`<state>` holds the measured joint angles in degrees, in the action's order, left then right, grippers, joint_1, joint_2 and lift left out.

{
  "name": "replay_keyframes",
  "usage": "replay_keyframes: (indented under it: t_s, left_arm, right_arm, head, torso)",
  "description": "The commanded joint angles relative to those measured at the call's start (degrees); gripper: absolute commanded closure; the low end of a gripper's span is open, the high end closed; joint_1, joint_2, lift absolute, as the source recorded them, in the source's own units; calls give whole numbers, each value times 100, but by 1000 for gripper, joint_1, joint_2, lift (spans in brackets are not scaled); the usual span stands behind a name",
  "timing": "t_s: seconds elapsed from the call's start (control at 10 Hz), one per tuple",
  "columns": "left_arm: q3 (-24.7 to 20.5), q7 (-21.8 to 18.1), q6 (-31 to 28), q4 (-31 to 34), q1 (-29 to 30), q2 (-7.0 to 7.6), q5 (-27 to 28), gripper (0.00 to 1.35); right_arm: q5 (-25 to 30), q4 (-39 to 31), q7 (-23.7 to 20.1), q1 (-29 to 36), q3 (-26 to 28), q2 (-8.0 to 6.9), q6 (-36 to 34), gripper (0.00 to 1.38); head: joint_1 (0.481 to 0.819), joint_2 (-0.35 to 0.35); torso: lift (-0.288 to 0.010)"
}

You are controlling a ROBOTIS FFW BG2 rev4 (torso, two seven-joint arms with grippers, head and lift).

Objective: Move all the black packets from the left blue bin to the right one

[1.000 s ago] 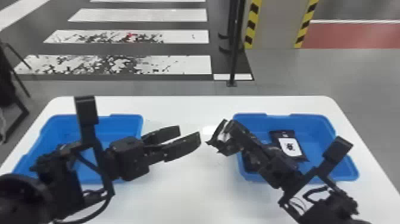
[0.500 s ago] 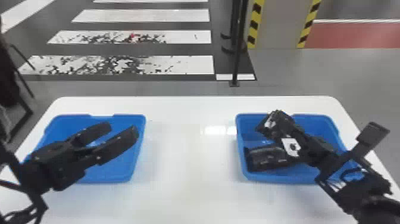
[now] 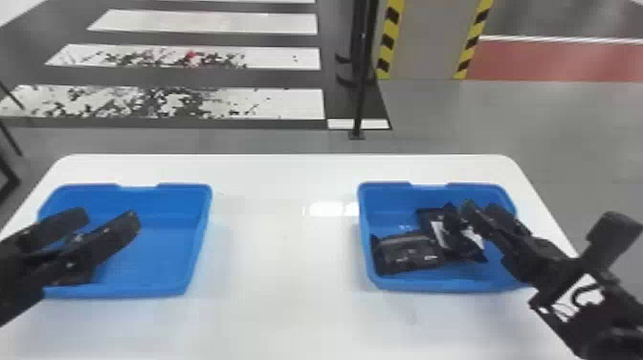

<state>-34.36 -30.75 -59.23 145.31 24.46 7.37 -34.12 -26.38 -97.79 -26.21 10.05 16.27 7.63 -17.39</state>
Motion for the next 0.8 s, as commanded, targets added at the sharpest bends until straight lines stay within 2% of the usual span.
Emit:
replay_keyframes:
  t_s: [0.0, 0.1, 0.3, 0.5, 0.7]
  left_arm:
    - [-198, 26, -236, -12, -112, 2, 350, 147]
    - [-346, 34, -419, -26, -224, 2, 612, 151]
    - [-449, 157, -770, -208, -491, 133, 1001, 151]
    - [-426, 281, -995, -532, -759, 248, 1367, 151]
    - [-301, 368, -1220, -1066, -1223, 344, 1709, 151]
  right_arm:
    - [467, -774, 107, 542, 76, -131, 305, 105]
    - [616, -1182, 160, 963, 76, -262, 558, 114]
    - [810, -1688, 212, 1596, 76, -526, 868, 114]
    - [981, -2209, 221, 2187, -84, -667, 1036, 116]
    - [890, -2532, 247, 2763, -244, -769, 1036, 116]
  head:
    - [695, -36]
    - [695, -21]
    - [695, 44]
    - [695, 98]
    - [695, 173]
  torso:
    - [-154]
    - [-154]
    - [-154]
    - [-154]
    - [-154]
